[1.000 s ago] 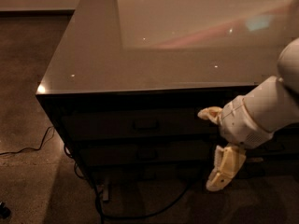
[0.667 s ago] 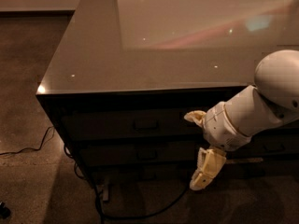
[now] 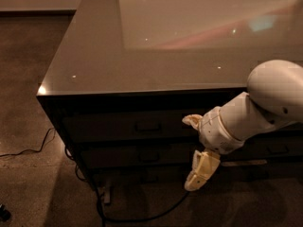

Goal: Open top drawer

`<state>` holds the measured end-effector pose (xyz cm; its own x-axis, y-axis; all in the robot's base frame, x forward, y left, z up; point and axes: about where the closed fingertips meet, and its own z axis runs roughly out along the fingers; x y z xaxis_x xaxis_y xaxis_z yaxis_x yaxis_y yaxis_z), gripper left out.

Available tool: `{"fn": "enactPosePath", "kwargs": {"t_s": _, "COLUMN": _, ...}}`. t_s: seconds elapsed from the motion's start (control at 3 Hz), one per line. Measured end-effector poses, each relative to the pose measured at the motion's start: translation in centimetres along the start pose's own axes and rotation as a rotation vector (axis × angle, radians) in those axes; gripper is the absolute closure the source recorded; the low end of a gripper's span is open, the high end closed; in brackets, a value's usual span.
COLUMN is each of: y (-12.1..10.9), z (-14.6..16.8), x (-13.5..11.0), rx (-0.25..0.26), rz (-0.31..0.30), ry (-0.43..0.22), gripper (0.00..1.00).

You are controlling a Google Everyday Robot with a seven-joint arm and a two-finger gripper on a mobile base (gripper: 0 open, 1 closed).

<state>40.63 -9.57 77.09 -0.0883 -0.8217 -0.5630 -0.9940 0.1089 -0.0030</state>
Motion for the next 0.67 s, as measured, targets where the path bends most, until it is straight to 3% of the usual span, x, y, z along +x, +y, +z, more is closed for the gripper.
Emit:
{"fn": "enactPosePath", "kwargs": {"t_s": 0.33, "y": -2.2, "z": 2.5, "x": 0.0, "rx": 0.041, "rz": -0.017, "ry": 0.008, "gripper": 0.0}}
{"fn": "enactPosePath", "kwargs": {"t_s": 0.67, "y": -4.9, "z": 4.1, "x": -0.4, "rx": 0.117, "rz": -0.056, "ry": 0.048, "gripper": 0.0}}
